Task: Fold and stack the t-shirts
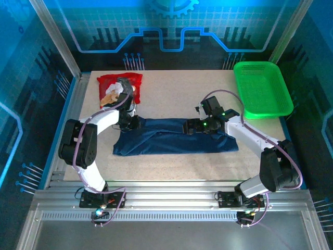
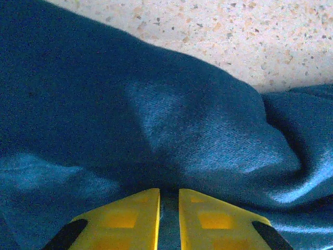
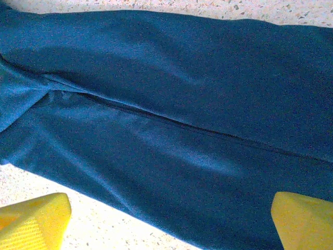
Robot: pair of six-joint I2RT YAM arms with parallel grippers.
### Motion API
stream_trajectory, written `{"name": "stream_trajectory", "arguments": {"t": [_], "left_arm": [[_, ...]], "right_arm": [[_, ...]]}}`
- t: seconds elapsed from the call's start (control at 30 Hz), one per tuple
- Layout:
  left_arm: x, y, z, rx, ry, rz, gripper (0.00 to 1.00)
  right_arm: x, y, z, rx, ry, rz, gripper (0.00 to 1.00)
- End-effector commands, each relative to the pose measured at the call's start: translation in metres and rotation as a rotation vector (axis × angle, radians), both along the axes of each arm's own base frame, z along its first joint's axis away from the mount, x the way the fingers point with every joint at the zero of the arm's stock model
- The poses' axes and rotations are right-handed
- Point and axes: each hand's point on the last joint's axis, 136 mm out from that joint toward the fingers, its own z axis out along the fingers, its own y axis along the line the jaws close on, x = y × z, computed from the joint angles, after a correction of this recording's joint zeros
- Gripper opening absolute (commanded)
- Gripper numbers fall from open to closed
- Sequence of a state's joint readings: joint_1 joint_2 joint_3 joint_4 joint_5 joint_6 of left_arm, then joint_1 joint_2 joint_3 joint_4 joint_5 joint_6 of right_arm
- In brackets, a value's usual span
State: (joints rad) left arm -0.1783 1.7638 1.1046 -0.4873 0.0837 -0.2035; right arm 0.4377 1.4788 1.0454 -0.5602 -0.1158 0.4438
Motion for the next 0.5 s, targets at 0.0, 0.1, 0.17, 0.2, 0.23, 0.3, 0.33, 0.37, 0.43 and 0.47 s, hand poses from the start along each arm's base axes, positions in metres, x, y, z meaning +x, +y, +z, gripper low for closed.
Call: {"name": "stream_trajectory", "arguments": {"t": [0.0,0.1,0.17,0.2,0.23,0.3,0.33,0.37,0.43,0.47], "left_arm": [[0.001,-0.002,0.009,-0.026,-0.026,-0.007,0.10],[-0.008,-0.004,0.014,-0.042,-0.034,-0.009,0.01],[-0.015,-0.005,0.017,-0.047,-0.039,-0.011,0.00],[-0.019,-0.004,0.018,-0.049,-0.040,-0.008,0.00],[-0.022,-0.004,0.019,-0.053,-0.042,-0.003,0.00],[-0.027,-0.004,0.023,-0.060,-0.053,0.002,0.00],[-0.029,-0.005,0.024,-0.064,-0.060,0.004,0.00],[-0.030,-0.005,0.026,-0.070,-0.068,0.008,0.00],[-0.031,-0.002,0.030,-0.061,-0.082,0.015,0.00],[-0.031,0.001,0.030,-0.047,-0.085,0.022,0.00]], "right_arm": [[0.003,0.002,0.011,0.014,-0.017,0.002,1.00],[0.005,0.003,0.010,0.015,-0.017,0.004,1.00],[0.005,0.004,0.008,0.014,-0.012,0.004,1.00],[0.006,0.004,0.008,0.013,-0.011,0.004,1.00],[0.006,0.005,0.008,0.017,-0.010,0.004,1.00],[0.007,0.005,0.006,0.018,-0.008,0.003,1.00],[0.008,0.006,0.005,0.019,-0.007,0.003,1.00],[0.008,0.006,0.004,0.020,-0.005,0.004,1.00],[0.009,0.008,0.004,0.026,-0.003,0.007,1.00],[0.010,0.009,0.004,0.030,-0.004,0.007,1.00]]}}
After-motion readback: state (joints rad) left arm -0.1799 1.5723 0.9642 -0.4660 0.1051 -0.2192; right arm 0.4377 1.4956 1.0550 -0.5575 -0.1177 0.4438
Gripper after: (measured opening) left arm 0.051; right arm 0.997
